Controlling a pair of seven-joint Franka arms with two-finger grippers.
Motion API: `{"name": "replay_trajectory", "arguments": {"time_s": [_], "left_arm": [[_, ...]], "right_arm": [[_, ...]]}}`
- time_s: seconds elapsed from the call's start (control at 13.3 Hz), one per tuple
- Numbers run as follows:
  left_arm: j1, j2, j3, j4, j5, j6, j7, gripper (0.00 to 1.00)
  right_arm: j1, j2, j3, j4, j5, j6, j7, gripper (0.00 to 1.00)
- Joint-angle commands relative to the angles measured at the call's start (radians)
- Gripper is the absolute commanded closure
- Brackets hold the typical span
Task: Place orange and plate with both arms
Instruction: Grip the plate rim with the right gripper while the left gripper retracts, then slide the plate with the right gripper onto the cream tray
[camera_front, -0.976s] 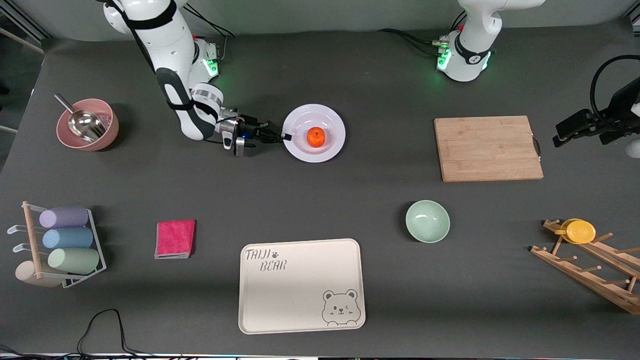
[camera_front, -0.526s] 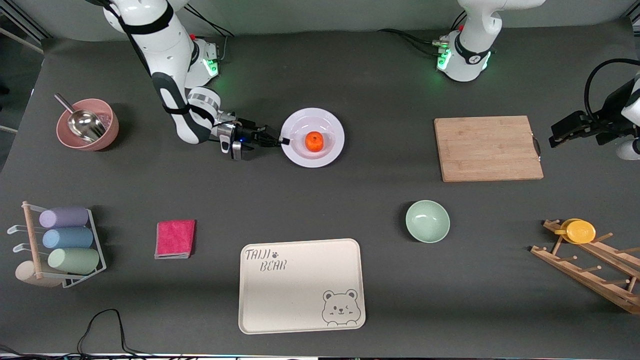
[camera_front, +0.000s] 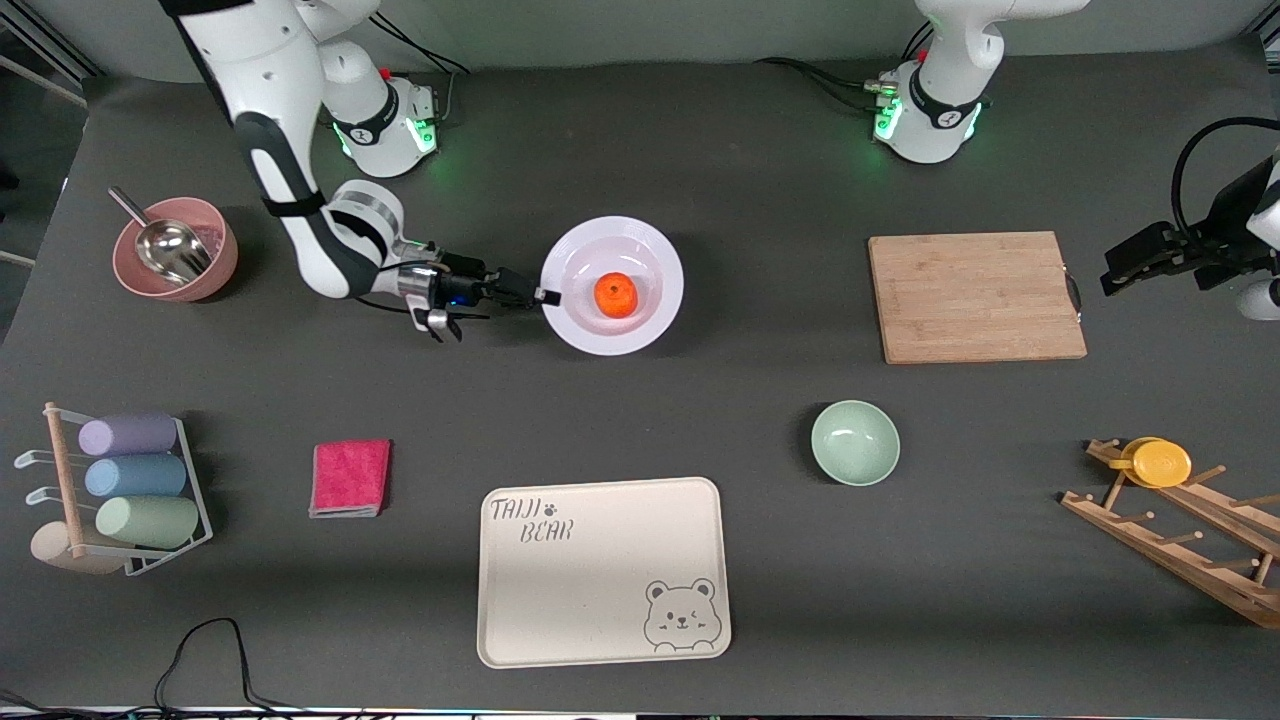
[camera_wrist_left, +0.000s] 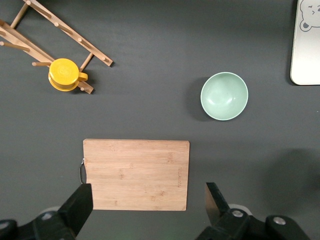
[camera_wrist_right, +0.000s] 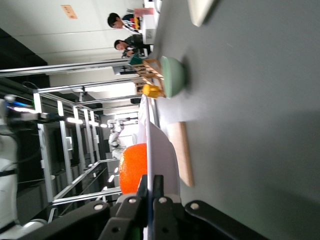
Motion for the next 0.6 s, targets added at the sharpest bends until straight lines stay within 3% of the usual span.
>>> {"name": "replay_trajectory", "arguments": {"time_s": [0.0,0.3,0.53], "left_arm": [[0.015,-0.019,-0.016,-0.015,0.011,0.001,0.015,0.0],[0.015,-0.019,-0.016,-0.016,0.011,-0.005,0.02,0.0],[0.015,-0.017,-0.014,-0.015,0.014,0.001,0.063,0.0]], "right_arm": [[-0.001,-0.071,-0.066,0.093,-0.125,-0.008,0.165,1.0],[-0.004,-0.047,-0.124,0.312,-0.213,-0.007,0.28,1.0],[-0.013,0.068,-0.137,0.557,-0.234,-0.007,0.41,1.0]]}}
